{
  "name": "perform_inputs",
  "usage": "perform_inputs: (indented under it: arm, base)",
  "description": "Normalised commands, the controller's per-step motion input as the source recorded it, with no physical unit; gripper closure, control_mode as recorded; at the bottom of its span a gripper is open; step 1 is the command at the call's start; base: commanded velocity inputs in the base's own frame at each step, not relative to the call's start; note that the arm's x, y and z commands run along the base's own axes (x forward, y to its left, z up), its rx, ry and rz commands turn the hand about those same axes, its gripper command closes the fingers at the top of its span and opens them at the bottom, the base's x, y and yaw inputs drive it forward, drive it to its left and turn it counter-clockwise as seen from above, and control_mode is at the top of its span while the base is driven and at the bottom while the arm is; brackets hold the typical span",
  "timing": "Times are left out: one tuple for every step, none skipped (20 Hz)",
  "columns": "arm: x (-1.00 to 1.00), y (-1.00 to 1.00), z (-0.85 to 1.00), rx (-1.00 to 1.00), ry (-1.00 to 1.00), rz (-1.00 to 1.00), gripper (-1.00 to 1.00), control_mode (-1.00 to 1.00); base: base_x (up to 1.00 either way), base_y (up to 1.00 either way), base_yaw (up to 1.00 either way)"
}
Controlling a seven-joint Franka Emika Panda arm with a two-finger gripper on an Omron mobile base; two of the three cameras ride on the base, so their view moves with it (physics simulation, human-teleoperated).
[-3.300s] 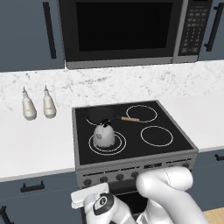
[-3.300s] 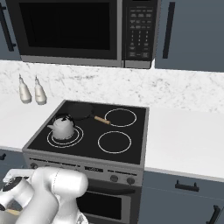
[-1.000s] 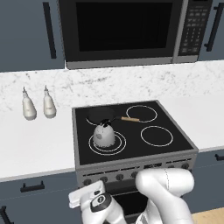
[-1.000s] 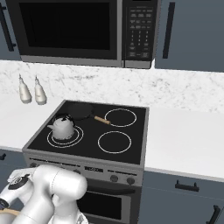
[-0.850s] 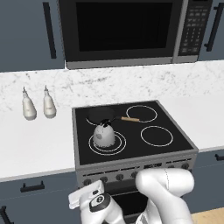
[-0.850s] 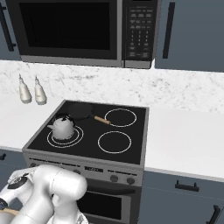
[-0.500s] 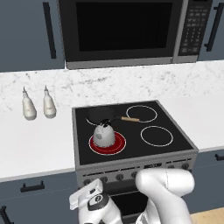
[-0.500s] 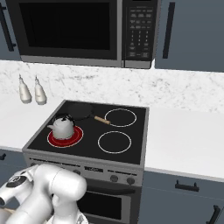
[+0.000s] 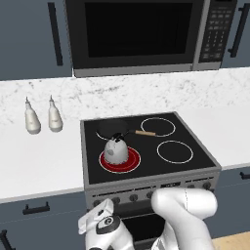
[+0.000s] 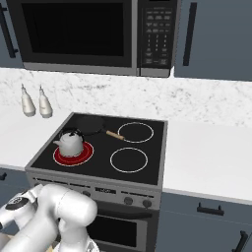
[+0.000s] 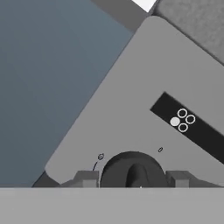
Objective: Pick the kettle from the counter and place it on a stove burner. Then turn the burner on.
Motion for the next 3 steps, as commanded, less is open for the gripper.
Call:
perform_inputs:
  arm:
    - [0.0,0.0,0.0,0.0,0.0,0.0,1.0,-1.0]
    - [0.0,0.0,0.0,0.0,0.0,0.0,1.0,-1.0]
    - [0.0,0.0,0.0,0.0,0.0,0.0,1.0,-1.0]
  base:
    - [0.0,0.0,0.0]
    - [0.0,0.0,0.0]
    - [0.0,0.0,0.0]
